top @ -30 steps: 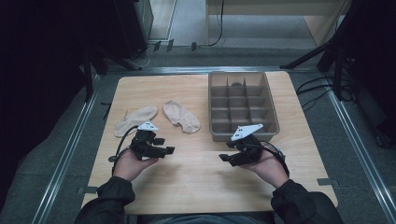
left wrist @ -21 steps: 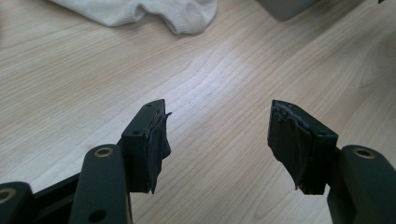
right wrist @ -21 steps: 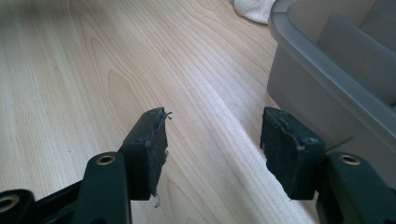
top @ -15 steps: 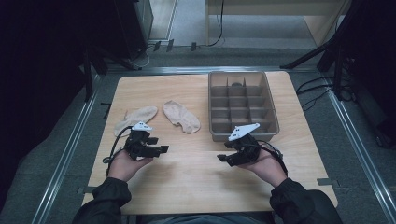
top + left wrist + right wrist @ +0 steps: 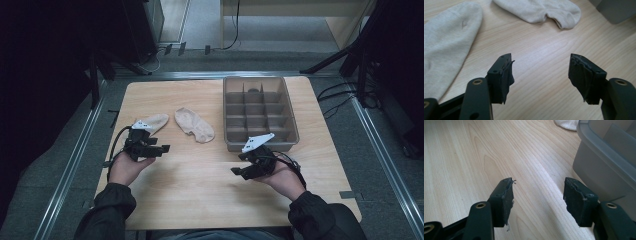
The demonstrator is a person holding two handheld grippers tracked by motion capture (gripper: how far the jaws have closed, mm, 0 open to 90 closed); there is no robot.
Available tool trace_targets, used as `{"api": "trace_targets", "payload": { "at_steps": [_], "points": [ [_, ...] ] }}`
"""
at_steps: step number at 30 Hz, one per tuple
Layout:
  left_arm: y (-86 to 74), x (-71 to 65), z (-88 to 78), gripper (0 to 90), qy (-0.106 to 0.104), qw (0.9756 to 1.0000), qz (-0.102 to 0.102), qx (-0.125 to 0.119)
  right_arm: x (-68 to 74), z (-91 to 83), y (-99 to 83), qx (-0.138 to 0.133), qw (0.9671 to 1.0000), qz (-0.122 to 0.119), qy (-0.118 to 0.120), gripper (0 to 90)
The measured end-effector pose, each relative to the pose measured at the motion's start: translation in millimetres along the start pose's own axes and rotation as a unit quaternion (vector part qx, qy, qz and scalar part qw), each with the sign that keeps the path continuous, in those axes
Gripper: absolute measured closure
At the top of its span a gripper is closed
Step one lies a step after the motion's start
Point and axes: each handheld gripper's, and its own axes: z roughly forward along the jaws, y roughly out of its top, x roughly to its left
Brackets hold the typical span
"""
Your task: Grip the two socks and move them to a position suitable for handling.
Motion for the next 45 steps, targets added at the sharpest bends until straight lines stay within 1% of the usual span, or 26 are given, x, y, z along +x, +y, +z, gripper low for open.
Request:
{"api": "trace_targets", "payload": {
  "at_steps": [2,4,6,8,10,11,12,13,15,16,18,19,20,21,22,23,25,27,29,32,34,39,40,42,44,45],
  "points": [
    [4.3,6.2,2.4,31.5,0.003,1.0000,-0.004,0.002,-0.2,0.4,-0.2,0.000,1.0000,0.000,-0.001,41.5],
    [6.8,11.9,3.5,29.3,0.010,0.9999,-0.008,0.000,-0.2,0.7,-0.2,0.002,1.0000,0.001,0.000,41.5],
    [9.5,19.5,4.9,27.6,0.013,0.9998,-0.016,0.000,-0.4,0.8,-0.1,0.002,1.0000,0.001,0.001,41.5],
    [11.9,26.6,5.8,27.6,0.021,0.9995,-0.025,0.001,-1.0,0.6,0.2,0.001,1.0000,0.002,0.000,41.5],
    [14.1,34.6,5.8,28.5,0.014,0.9992,-0.037,-0.003,-2.0,0.6,0.1,0.001,1.0000,0.004,0.000,41.5],
    [14.1,34.6,5.8,28.6,0.014,0.9992,-0.037,-0.003,-2.4,0.6,0.1,0.001,1.0000,0.004,-0.002,41.5],
    [16.6,41.2,6.9,28.8,0.022,0.9988,-0.044,-0.003,-2.7,0.7,0.0,0.002,1.0000,0.005,-0.001,41.5],
    [17.5,43.4,7.6,28.8,0.026,0.9987,-0.044,0.001,-2.7,0.8,0.0,0.003,1.0000,0.005,-0.001,41.6],
    [20.4,48.4,8.4,28.5,0.029,0.9982,-0.053,0.004,-2.5,1.1,0.0,0.004,1.0000,0.004,-0.001,41.5],
    [21.8,50.4,8.5,28.3,0.030,0.9981,-0.054,0.001,-2.4,1.4,0.1,0.004,1.0000,0.003,-0.001,41.5],
    [24.8,56.7,9.1,27.9,0.044,0.9974,-0.057,0.000,-1.8,2.0,0.1,0.005,1.0000,0.002,0.000,41.5],
    [24.8,56.7,9.1,27.6,0.044,0.9974,-0.057,0.000,-1.5,2.3,0.1,0.005,1.0000,0.001,0.000,41.5],
    [26.7,63.4,9.4,27.5,0.041,0.9967,-0.070,-0.002,-1.3,2.5,0.0,0.006,1.0000,0.000,0.000,41.5],
    [27.8,66.8,9.8,27.4,0.042,0.9960,-0.079,-0.005,-1.1,2.6,0.1,0.006,1.0000,0.000,0.001,41.5],
    [29.0,70.1,10.0,27.5,0.044,0.9955,-0.084,-0.007,-1.0,2.7,0.1,0.006,1.0000,0.000,0.001,41.5],
    [30.1,72.5,10.7,27.5,0.049,0.9952,-0.084,-0.009,-1.1,2.7,0.1,0.006,1.0000,0.000,0.001,41.5],
    [31.7,77.8,14.2,27.5,0.068,0.9942,-0.084,-0.004,-1.5,2.9,0.1,0.007,1.0000,0.000,0.001,41.5],
    [31.5,82.3,18.0,27.5,0.074,0.9931,-0.091,-0.001,-1.6,2.9,0.0,0.009,1.0000,0.000,0.001,41.5],
    [30.8,86.2,22.0,28.1,0.087,0.9921,-0.090,0.002,-1.2,2.8,-0.1,0.008,1.0000,-0.002,0.001,41.5],
    [28.7,91.4,29.5,28.1,0.092,0.9903,-0.104,0.005,-1.0,3.3,-0.1,0.010,0.9999,-0.003,0.001,41.5],
    [28.4,93.1,34.7,28.1,0.102,0.9892,-0.105,0.004,-0.9,3.6,0.0,0.011,0.9999,-0.003,0.000,41.5],
    [24.1,102.6,46.2,29.3,0.119,0.9846,-0.128,0.000,0.2,4.2,0.1,0.012,0.9999,-0.005,0.001,41.5],
    [23.0,103.4,47.9,29.7,0.119,0.9842,-0.131,-0.001,0.3,4.2,0.1,0.012,0.9999,-0.005,0.001,41.5],
    [20.9,103.6,51.2,30.7,0.133,0.9835,-0.122,-0.001,0.1,4.0,0.0,0.013,0.9999,-0.004,0.000,41.6],
    [18.0,104.2,54.2,32.1,0.135,0.9824,-0.129,-0.007,-0.5,3.9,0.0,0.013,0.9999,-0.004,-0.001,41.5],
    [16.3,104.9,55.6,32.9,0.133,0.9826,-0.129,-0.007,-0.5,3.8,-0.1,0.013,0.9999,-0.004,-0.001,41.5]
  ]
}}
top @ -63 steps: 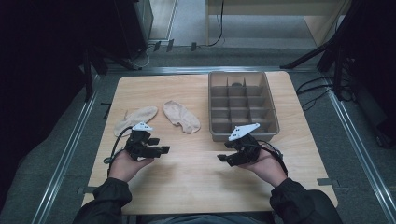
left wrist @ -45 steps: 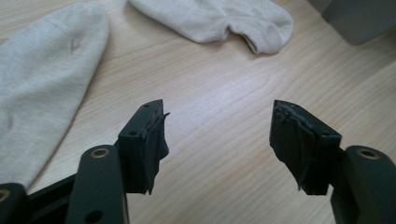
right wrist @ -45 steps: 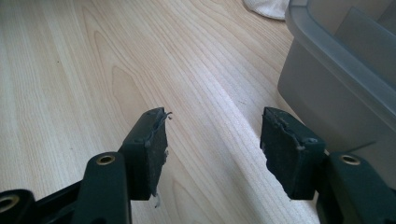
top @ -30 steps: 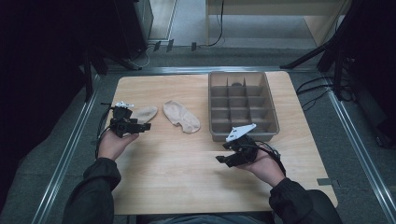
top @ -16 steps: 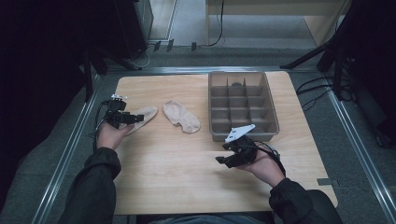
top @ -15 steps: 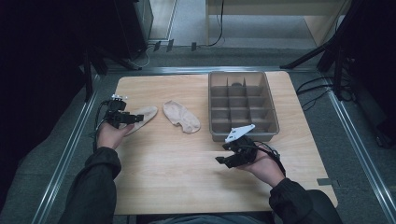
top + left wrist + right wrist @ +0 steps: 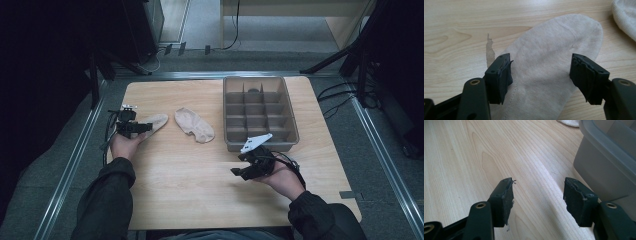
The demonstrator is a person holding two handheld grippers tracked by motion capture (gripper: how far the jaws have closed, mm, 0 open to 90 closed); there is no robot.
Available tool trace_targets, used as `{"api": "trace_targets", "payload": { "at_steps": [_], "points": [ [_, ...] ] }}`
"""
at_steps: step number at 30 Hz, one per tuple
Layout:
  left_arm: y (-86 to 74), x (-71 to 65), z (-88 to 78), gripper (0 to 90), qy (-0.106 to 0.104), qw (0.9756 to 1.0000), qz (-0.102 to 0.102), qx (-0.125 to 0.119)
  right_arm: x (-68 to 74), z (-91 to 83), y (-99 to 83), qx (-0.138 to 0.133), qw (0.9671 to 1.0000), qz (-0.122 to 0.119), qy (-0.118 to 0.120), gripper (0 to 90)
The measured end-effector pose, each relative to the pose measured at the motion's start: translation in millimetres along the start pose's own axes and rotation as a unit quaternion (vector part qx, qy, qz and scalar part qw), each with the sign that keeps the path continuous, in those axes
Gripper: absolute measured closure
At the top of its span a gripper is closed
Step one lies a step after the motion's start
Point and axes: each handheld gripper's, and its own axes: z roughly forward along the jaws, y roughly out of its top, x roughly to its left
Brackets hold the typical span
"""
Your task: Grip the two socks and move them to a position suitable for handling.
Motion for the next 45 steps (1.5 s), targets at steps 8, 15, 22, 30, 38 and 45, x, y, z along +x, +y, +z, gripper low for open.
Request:
{"api": "trace_targets", "payload": {
  "at_steps": [8,15,22,30,38,45],
  "points": [
    [-11.6,-5.9,3.0,47.7,0.030,0.9991,0.023,-0.021,0.5,0.0,-0.5,0.001,1.0000,-0.002,-0.002,41.5],
    [-10.7,-4.6,-0.3,69.7,0.032,0.9990,0.029,-0.010,1.3,0.8,-0.7,0.004,1.0000,-0.004,-0.003,41.5],
    [-7.6,6.4,-4.1,84.5,-0.011,0.9999,0.007,0.010,1.9,0.8,-0.8,0.005,1.0000,-0.006,-0.002,42.3],
    [1.5,6.5,-31.4,85.1,-0.057,0.9982,0.019,-0.003,0.7,-0.1,0.6,-0.003,1.0000,-0.005,-0.005,42.8],
    [3.3,-19.1,-64.5,85.1,-0.099,0.9919,0.079,-0.007,2.1,-1.2,2.2,-0.013,0.9999,-0.009,-0.005,42.8],
    [-2.6,-42.1,-88.7,85.0,-0.128,0.9853,0.113,-0.011,0.1,-1.0,1.7,-0.012,0.9999,-0.005,-0.007,42.8]
  ]
}}
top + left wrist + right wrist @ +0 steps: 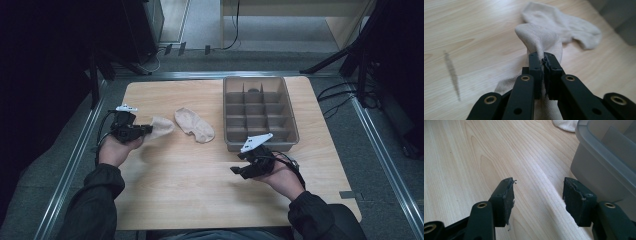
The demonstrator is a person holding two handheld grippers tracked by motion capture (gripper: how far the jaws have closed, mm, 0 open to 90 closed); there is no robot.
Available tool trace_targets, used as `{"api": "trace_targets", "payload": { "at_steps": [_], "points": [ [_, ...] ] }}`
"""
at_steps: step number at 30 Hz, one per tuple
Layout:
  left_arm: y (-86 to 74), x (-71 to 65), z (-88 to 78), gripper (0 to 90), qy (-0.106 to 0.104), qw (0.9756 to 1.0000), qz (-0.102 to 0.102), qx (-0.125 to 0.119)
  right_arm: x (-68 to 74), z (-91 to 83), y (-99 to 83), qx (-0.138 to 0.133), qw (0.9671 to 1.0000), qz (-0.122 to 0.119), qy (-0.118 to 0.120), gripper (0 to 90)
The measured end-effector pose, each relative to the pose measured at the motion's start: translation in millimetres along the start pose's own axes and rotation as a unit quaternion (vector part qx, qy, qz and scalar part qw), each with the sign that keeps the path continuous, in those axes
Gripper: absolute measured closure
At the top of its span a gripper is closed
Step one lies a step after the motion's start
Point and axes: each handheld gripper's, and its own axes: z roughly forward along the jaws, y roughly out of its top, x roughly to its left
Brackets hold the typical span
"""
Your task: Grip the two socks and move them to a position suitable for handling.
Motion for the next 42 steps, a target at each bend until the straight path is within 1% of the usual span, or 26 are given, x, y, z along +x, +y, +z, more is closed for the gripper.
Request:
{"api": "trace_targets", "payload": {
  "at_steps": [3,7,10,11,12,14,18,19,20,22,25,26,27,28,29,30,31,32,33,36,37,39,41,42],
  "points": [
    [-3.3,-13.0,-2.8,84.9,-0.012,0.9998,0.014,0.006,-0.2,-0.1,0.0,-0.001,1.0000,0.001,0.000,42.8],
    [-9.7,-28.3,-5.0,84.8,-0.036,0.9991,0.020,0.005,-0.6,-0.5,-0.1,-0.001,1.0000,0.004,0.000,42.8],
    [-14.7,-42.7,-4.5,84.7,-0.047,0.9982,0.037,0.007,-1.3,-0.2,-0.1,-0.002,1.0000,0.004,0.000,42.8],
    [-15.9,-46.2,-4.2,84.7,-0.050,0.9980,0.039,0.008,-1.4,-0.2,-0.2,-0.002,1.0000,0.004,-0.001,42.8],
    [-17.4,-50.4,-3.5,84.7,-0.057,0.9974,0.044,0.009,-1.4,-0.2,-0.1,-0.002,1.0000,0.004,-0.001,42.7],
    [-20.5,-58.9,-1.3,84.7,-0.064,0.9964,0.055,0.012,-1.3,0.0,-0.2,-0.003,1.0000,0.005,-0.001,42.8],
    [-27.1,-71.4,5.7,84.4,-0.082,0.9946,0.059,0.020,-1.4,0.0,-0.2,-0.003,1.0000,0.005,-0.001,42.8],
    [-28.7,-74.3,7.5,84.4,-0.087,0.9938,0.065,0.023,-1.5,-0.1,-0.2,-0.003,1.0000,0.005,-0.001,42.8],
    [-28.7,-74.3,7.5,84.3,-0.087,0.9938,0.065,0.023,-1.5,-0.1,-0.2,-0.003,1.0000,0.005,-0.001,42.8],
    [-34.1,-82.1,13.5,84.1,-0.100,0.9917,0.075,0.029,-1.8,-0.7,-0.2,-0.005,1.0000,0.006,-0.001,42.8],
    [-38.4,-86.7,19.1,83.9,-0.106,0.9901,0.085,0.035,-2.3,-0.7,-0.3,-0.005,1.0000,0.007,-0.001,42.8],
    [-38.4,-86.7,19.1,83.7,-0.106,0.9901,0.085,0.035,-2.3,-0.6,-0.3,-0.004,1.0000,0.007,-0.002,42.8],
    [-41.3,-88.4,23.2,83.5,-0.116,0.9888,0.085,0.040,-2.2,-0.5,-0.3,-0.004,1.0000,0.007,-0.001,42.8],
    [-42.8,-88.9,25.1,83.0,-0.118,0.9884,0.087,0.041,-2.1,-0.5,-0.3,-0.005,1.0000,0.006,-0.001,42.7],
    [-44.4,-88.6,27.2,80.3,-0.119,0.9881,0.088,0.043,-2.0,-0.4,-0.2,-0.005,1.0000,0.006,-0.001,42.8],
    [-44.4,-88.6,27.2,72.7,-0.119,0.9881,0.088,0.043,-2.0,-0.4,-0.2,-0.005,1.0000,0.006,-0.001,42.8],
    [-46.6,-85.9,31.6,64.3,-0.123,0.9881,0.078,0.049,-2.1,-0.5,-0.3,-0.005,1.0000,0.006,-0.001,42.8],
    [-47.0,-84.1,32.8,56.6,-0.121,0.9887,0.072,0.052,-2.2,-0.7,-0.3,-0.004,1.0000,0.007,-0.001,42.8],
    [-47.2,-82.6,33.0,55.4,-0.119,0.9892,0.067,0.053,-2.3,-0.9,-0.3,-0.005,1.0000,0.007,-0.001,42.8],
    [-47.0,-78.3,31.5,53.1,-0.108,0.9912,0.063,0.043,-2.2,-1.1,-0.3,-0.005,1.0000,0.006,-0.001,42.8],
    [-47.0,-78.3,31.5,52.7,-0.108,0.9912,0.063,0.043,-2.2,-1.1,-0.3,-0.005,1.0000,0.006,-0.001,42.8],
    [-45.3,-73.7,31.4,51.4,-0.099,0.9929,0.055,0.038,-2.0,-1.1,-0.5,-0.004,1.0000,0.005,-0.001,42.8],
    [-44.0,-71.2,32.6,51.0,-0.093,0.9938,0.049,0.035,-1.9,-1.0,-0.5,-0.004,1.0000,0.005,-0.001,42.8],
    [-42.9,-69.3,33.0,50.9,-0.087,0.9944,0.048,0.036,-1.9,-1.0,-0.5,-0.004,1.0000,0.005,-0.001,42.8]
  ]
}}
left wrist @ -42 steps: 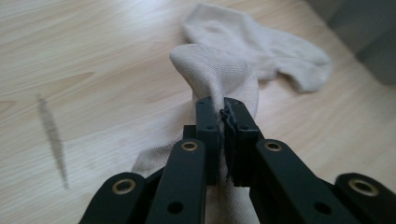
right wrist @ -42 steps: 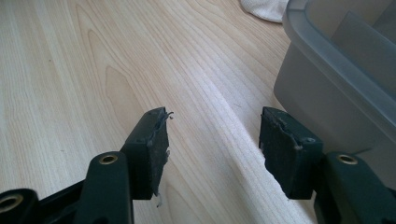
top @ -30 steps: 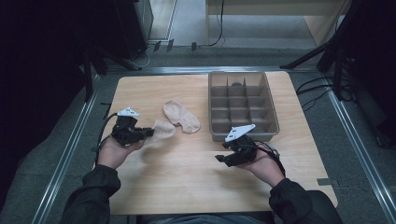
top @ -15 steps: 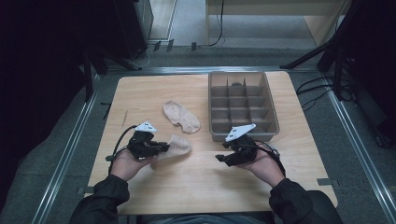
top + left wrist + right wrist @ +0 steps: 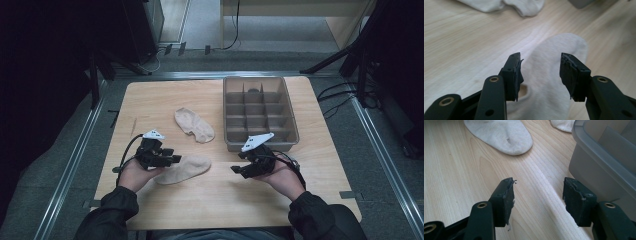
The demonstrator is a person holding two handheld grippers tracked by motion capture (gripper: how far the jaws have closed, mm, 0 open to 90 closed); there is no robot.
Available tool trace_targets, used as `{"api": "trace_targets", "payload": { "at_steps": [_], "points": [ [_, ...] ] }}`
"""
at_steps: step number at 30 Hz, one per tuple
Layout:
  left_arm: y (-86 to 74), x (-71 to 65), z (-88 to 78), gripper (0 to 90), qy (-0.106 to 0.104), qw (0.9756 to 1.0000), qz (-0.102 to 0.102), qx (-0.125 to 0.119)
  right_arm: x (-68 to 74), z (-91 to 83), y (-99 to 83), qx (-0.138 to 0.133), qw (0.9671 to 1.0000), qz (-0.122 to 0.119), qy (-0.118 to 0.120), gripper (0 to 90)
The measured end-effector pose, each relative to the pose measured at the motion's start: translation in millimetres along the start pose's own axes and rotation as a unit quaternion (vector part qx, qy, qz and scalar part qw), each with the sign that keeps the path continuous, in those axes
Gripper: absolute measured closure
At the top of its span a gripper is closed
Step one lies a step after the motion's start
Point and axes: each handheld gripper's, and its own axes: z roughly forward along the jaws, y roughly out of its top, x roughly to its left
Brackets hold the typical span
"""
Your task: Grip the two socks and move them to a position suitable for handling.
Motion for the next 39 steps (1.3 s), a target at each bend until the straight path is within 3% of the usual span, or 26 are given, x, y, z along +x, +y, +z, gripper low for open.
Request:
{"api": "trace_targets", "payload": {
  "at_steps": [5,10,19,22,32,39],
  "points": [
    [3.7,8.7,0.9,49.2,0.013,0.9998,-0.015,-0.001,0.3,-0.5,-0.2,-0.003,1.0000,0.003,0.000,42.8],
    [11.5,17.2,5.2,48.5,0.029,0.9995,-0.009,-0.001,-0.4,-1.1,-1.8,-0.003,0.9999,0.010,0.002,42.8],
    [26.6,31.2,12.9,46.8,0.036,0.9992,-0.017,-0.005,1.0,-1.3,-4.5,0.000,0.9999,0.011,-0.001,42.8],
    [36.5,35.7,12.8,46.9,0.035,0.9990,-0.019,-0.019,0.1,-3.2,-6.4,-0.001,0.9999,0.017,-0.005,42.8],
    [54.9,48.0,27.5,47.5,0.040,0.9991,-0.015,-0.004,1.3,-3.5,-8.9,0.003,0.9998,0.017,-0.003,42.8],
    [66.6,56.1,37.1,48.5,0.039,0.9989,-0.017,-0.017,1.5,-3.5,-9.3,0.005,0.9999,0.016,-0.006,42.8]
  ]
}}
